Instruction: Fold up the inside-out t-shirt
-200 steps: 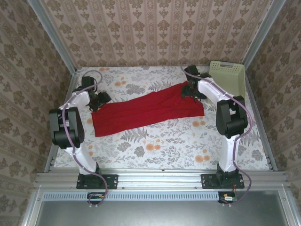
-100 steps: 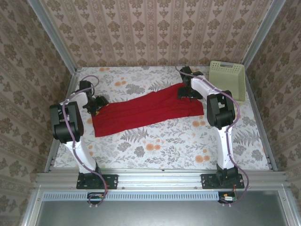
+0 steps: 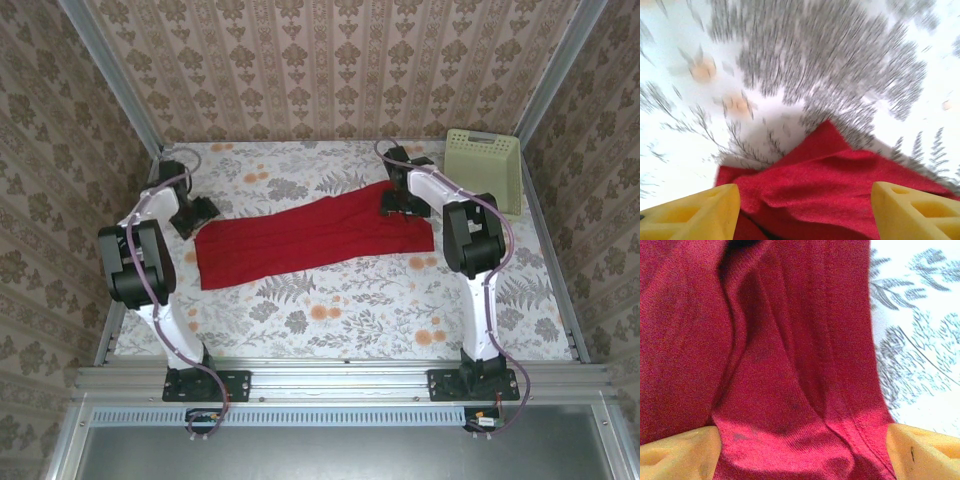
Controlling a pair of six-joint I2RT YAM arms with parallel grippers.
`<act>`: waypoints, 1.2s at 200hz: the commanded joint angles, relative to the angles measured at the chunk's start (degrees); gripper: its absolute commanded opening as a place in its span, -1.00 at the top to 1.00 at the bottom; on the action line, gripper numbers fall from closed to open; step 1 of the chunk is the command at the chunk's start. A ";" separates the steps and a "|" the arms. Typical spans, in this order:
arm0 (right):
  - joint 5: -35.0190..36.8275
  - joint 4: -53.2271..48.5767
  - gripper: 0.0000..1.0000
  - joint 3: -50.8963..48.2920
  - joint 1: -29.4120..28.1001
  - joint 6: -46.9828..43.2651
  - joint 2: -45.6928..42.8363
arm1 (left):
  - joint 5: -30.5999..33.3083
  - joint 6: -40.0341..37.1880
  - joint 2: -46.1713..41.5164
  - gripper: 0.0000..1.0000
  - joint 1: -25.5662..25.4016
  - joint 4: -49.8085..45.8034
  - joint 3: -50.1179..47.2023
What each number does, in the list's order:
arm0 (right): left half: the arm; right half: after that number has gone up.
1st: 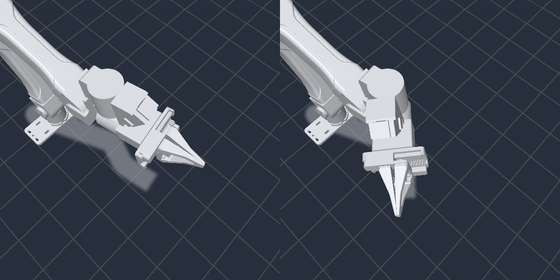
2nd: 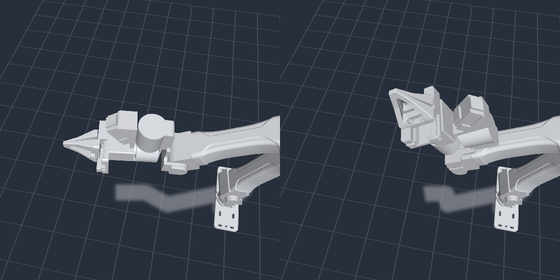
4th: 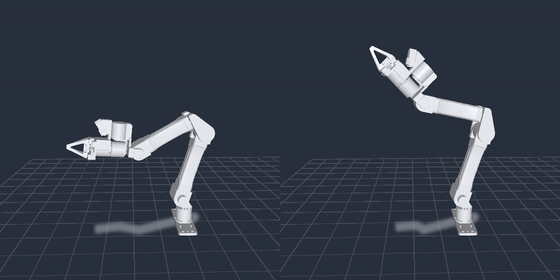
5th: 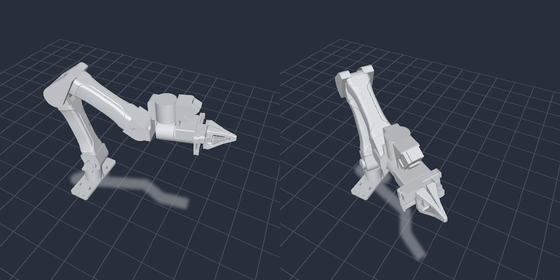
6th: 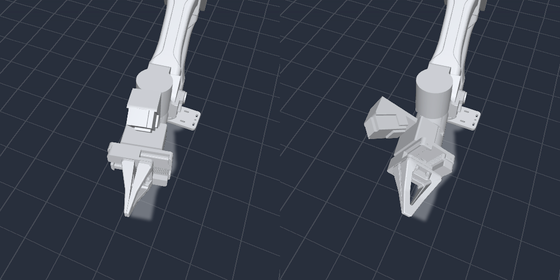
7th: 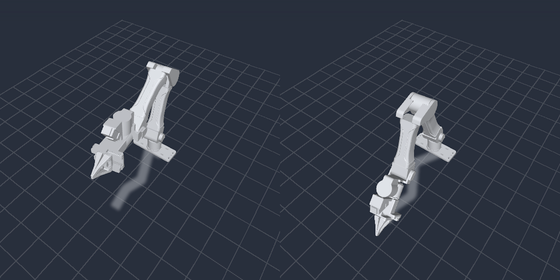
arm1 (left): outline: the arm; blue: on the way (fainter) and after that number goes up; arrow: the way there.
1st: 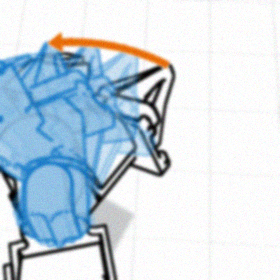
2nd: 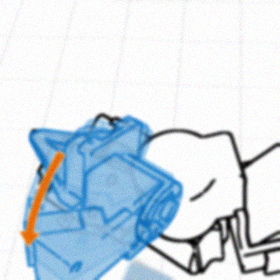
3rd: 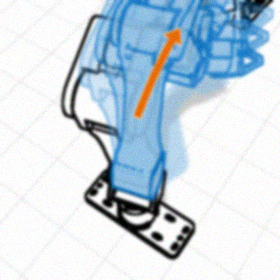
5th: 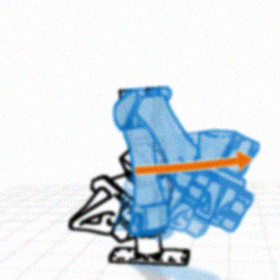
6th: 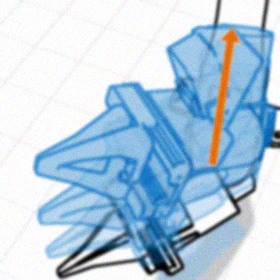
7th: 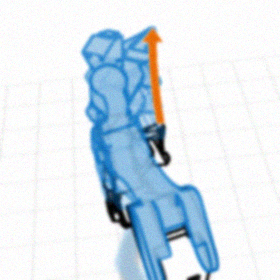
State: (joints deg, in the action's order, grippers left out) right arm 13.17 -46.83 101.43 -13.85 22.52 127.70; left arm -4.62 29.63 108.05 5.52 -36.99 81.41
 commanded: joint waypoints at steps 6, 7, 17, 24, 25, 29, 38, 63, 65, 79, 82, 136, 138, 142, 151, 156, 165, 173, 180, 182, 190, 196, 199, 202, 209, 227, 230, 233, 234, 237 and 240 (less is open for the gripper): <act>2.74 0.48 -0.74 -2.10 -1.74 0.68 -6.07 | 7.88 -6.92 4.31 -0.41 -2.06 -8.53 11.10; 2.70 0.50 -0.75 -2.11 -1.86 0.64 -6.11 | 7.96 -7.07 4.56 -0.41 -2.03 -8.71 11.38; 2.50 0.63 -0.75 -1.87 -2.99 0.43 -6.48 | 8.67 -8.40 7.38 -0.38 -2.39 -10.30 14.39; 2.50 0.77 -0.75 -1.68 -3.86 0.26 -6.45 | 9.37 -9.12 9.01 -0.36 -2.73 -11.12 15.98; 2.49 0.77 -0.75 -1.68 -3.93 0.21 -6.39 | 9.46 -9.27 9.28 -0.36 -2.81 -11.19 16.15; 2.50 0.77 -0.75 -1.55 -4.42 0.16 -6.36 | 9.59 -9.88 10.01 -0.35 -2.93 -11.46 16.72; 2.42 0.93 -0.75 -1.33 -5.38 -0.07 -6.15 | 10.00 -11.18 11.26 -0.31 -3.56 -11.88 17.66; 2.05 1.47 -0.74 -1.82 -7.34 0.06 -5.52 | 12.56 -14.85 12.83 -0.25 -6.38 -13.21 18.81; 2.11 1.48 -0.74 -1.84 -7.40 0.13 -5.40 | 12.76 -15.08 12.87 -0.25 -6.59 -13.35 18.84; 1.72 1.83 -0.74 -2.36 -7.84 0.47 -4.73 | 14.16 -16.53 13.36 -0.25 -8.19 -14.12 18.95; 1.56 1.83 -0.74 -2.42 -7.86 0.58 -4.57 | 14.57 -16.67 13.45 -0.25 -8.47 -14.38 18.96; -0.96 2.02 -0.73 -5.00 -7.86 2.33 -2.16 | 20.27 -15.31 17.12 -0.11 -8.92 -18.94 19.80; -0.91 1.94 -0.73 -5.07 -7.86 2.48 -2.05 | 20.27 -15.26 17.29 -0.11 -8.85 -19.02 19.88; -0.82 1.90 -0.72 -5.22 -7.87 2.56 -1.90 | 20.33 -15.22 17.61 -0.10 -8.61 -19.28 20.08; -0.58 2.15 -0.72 -5.81 -7.82 2.77 -1.88 | 20.49 -15.26 18.25 -0.08 -8.28 -19.59 20.54; -0.42 2.34 -0.72 -6.20 -7.80 2.96 -2.05 | 20.53 -15.41 18.56 -0.07 -8.18 -19.61 20.76; -0.38 2.89 -0.72 -7.03 -7.70 3.10 -2.35 | 20.27 -15.72 19.15 -0.03 -7.96 -19.61 21.20; -0.30 2.98 -0.72 -7.34 -7.57 3.27 -2.45 | 20.05 -16.06 19.67 -0.01 -7.89 -19.53 21.54; -0.26 2.93 -0.71 -7.51 -7.40 3.30 -2.35 | 19.69 -16.26 20.05 0.01 -7.84 -19.54 21.85; -0.14 2.89 -0.72 -7.55 -7.31 3.31 -2.36 | 19.62 -16.27 20.15 0.01 -7.88 -19.52 21.95; 0.13 2.77 -0.72 -7.75 -7.04 3.43 -2.44 | 19.48 -16.25 20.56 0.03 -7.89 -19.56 22.21; 0.39 2.79 -0.72 -7.90 -6.88 3.60 -2.45 | 19.45 -16.27 20.85 0.05 -7.86 -19.54 22.39; 0.51 2.76 -0.72 -7.99 -6.79 3.70 -2.45 | 19.46 -16.27 20.96 0.06 -7.77 -19.57 22.52; 0.58 2.74 -0.72 -8.06 -6.71 3.74 -2.53 | 19.52 -16.27 21.07 0.07 -7.77 -19.57 22.56; 0.73 2.86 -0.71 -8.39 -6.36 3.88 -2.61 | 19.89 -16.27 21.29 0.11 -7.72 -19.52 22.64; 0.75 2.80 -0.70 -8.70 -5.92 3.97 -2.37 | 20.38 -15.67 21.68 0.22 -7.12 -19.29 22.83; 0.91 2.64 -0.69 -8.70 -5.87 3.98 -2.30 | 20.40 -15.53 21.68 0.25 -6.98 -19.14 22.78; 1.14 2.56 -0.69 -8.70 -5.89 3.94 -2.21 | 20.33 -15.42 21.68 0.27 -6.80 -18.98 22.75; 1.24 2.50 -0.69 -8.70 -5.87 3.93 -2.15 | 20.34 -15.36 21.68 0.28 -6.69 -18.94 22.75; 1.46 2.31 -0.68 -8.70 -5.89 3.93 -2.09 | 20.22 -15.24 21.68 0.31 -6.60 -18.79 22.72; 1.61 2.26 -0.67 -8.75 -5.85 3.93 -1.91 | 20.06 -15.15 21.65 0.34 -6.39 -18.64 22.66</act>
State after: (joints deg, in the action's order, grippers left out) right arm 12.60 -42.33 94.74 -20.93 25.74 124.49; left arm 14.24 14.46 128.53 -2.17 -54.85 102.76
